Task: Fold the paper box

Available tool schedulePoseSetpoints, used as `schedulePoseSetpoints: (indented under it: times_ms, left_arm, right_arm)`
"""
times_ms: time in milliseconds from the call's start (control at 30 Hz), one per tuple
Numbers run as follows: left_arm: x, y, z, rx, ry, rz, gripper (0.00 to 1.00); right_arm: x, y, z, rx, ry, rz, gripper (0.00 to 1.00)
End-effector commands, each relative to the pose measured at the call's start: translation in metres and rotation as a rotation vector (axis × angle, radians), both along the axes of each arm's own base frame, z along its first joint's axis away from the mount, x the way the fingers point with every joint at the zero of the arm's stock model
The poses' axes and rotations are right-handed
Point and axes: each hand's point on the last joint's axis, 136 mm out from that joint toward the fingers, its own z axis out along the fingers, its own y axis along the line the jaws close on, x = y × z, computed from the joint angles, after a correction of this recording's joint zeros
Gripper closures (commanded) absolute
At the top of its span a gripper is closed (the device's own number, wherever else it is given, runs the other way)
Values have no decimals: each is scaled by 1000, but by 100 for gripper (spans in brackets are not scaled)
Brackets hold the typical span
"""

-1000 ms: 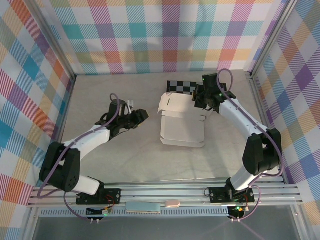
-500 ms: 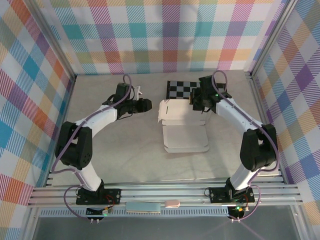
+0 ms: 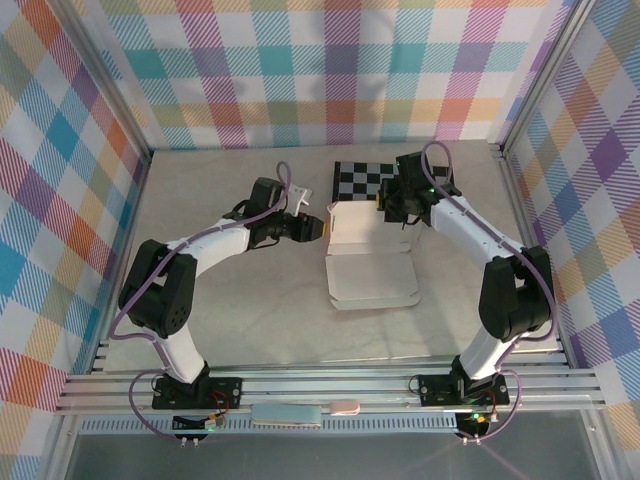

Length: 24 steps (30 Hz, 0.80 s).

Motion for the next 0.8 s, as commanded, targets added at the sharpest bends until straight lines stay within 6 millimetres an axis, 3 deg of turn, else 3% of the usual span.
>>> schedulePoseSetpoints:
  times_ms: [0, 267, 600, 767]
  left_arm:
    - [-4, -11, 1, -18, -50, -60, 60]
    - [-5, -16, -11, 3, -43, -69, 59]
    - [-17, -6, -34, 47, -1, -50, 59]
    - [-22, -4, -36, 42, 6, -44, 58]
  right_arm:
    - [-2, 9, -9, -1, 30, 46, 100]
    - [0, 13, -17, -11, 8, 93, 100]
    - [3, 16, -15, -44, -179, 148, 100]
    - [6, 16, -5, -57, -334, 154, 100]
